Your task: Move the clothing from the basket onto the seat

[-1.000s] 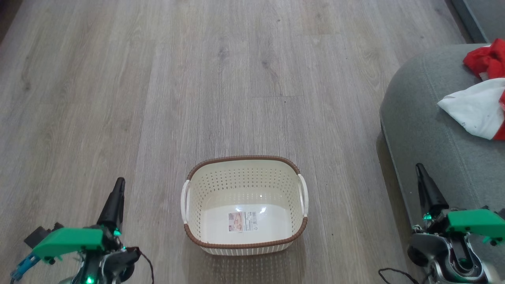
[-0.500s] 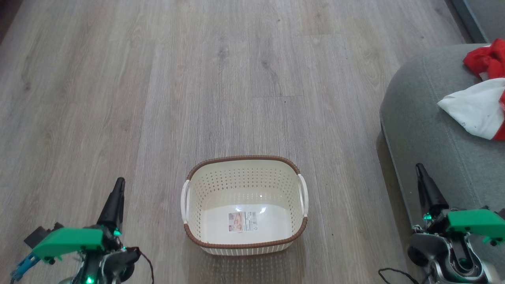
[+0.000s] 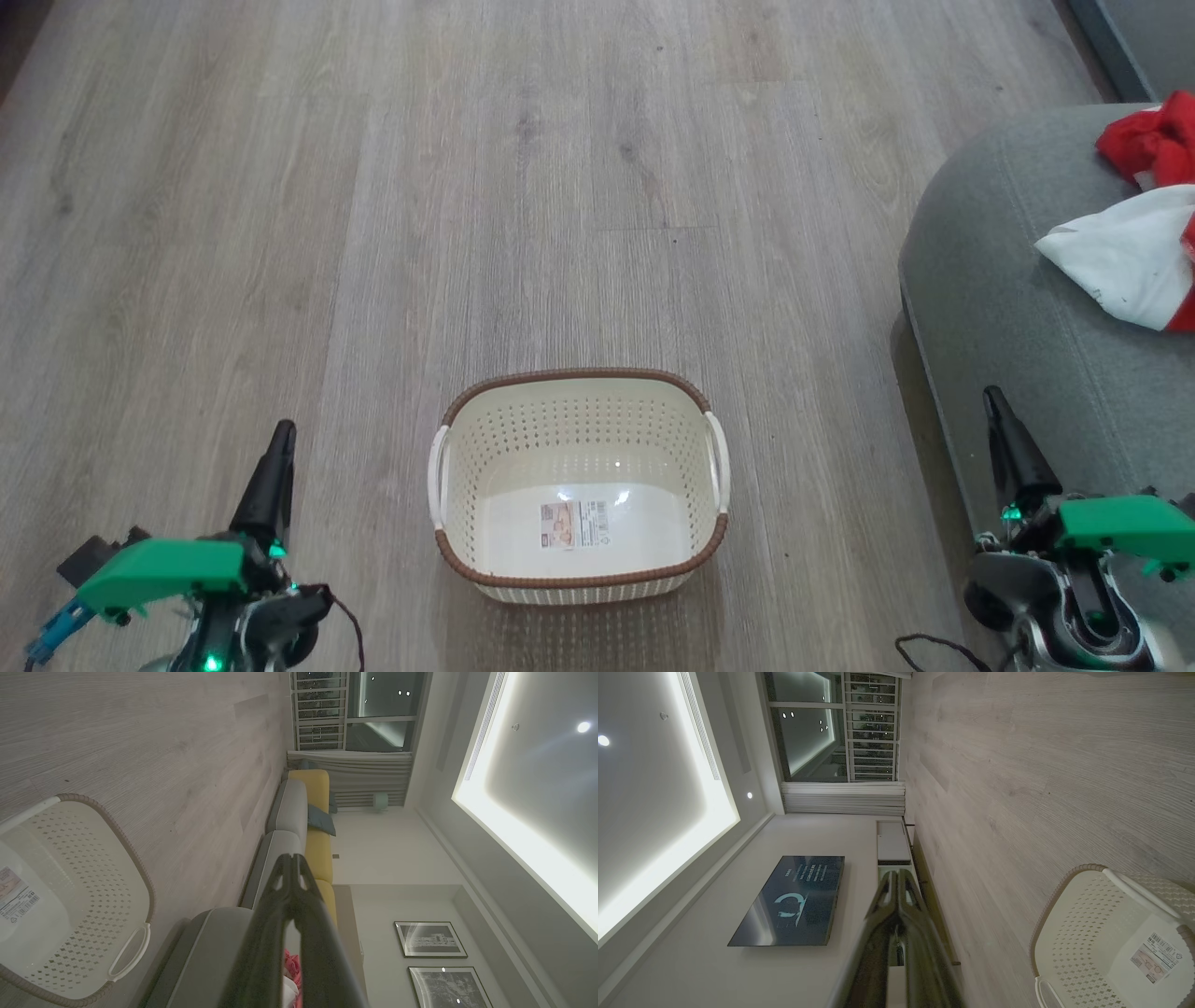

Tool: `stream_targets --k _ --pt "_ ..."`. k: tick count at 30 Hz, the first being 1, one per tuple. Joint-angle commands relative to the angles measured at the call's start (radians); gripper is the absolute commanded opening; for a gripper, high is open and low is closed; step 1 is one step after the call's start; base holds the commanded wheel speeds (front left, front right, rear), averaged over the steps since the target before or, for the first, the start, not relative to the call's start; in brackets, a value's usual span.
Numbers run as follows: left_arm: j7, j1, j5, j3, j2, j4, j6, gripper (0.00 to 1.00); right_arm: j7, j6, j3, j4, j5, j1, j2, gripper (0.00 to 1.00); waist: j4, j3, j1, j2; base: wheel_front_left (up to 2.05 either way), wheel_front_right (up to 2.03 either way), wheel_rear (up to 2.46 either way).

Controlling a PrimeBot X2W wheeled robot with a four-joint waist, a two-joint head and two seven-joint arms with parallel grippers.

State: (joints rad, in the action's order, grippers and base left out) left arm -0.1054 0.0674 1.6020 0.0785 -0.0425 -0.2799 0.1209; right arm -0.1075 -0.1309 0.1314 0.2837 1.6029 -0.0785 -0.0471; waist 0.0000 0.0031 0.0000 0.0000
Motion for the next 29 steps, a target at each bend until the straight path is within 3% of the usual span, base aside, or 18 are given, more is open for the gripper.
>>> stream_targets --k 1,29 --pt "-0.008 0.041 0.007 0.035 -0.008 0.035 0.01 0.0 -0.006 0.0 -0.018 -0.039 0.006 -0.029 -0.003 0.0 0.0 0.0 0.0 0.0 0.0 0.0 0.0" --pt "-0.008 0.041 0.007 0.035 -0.008 0.035 0.01 0.0 -0.006 0.0 -0.018 -0.039 0.006 -0.029 -0.003 0.0 0.0 0.0 0.0 0.0 0.0 0.0 0.0"
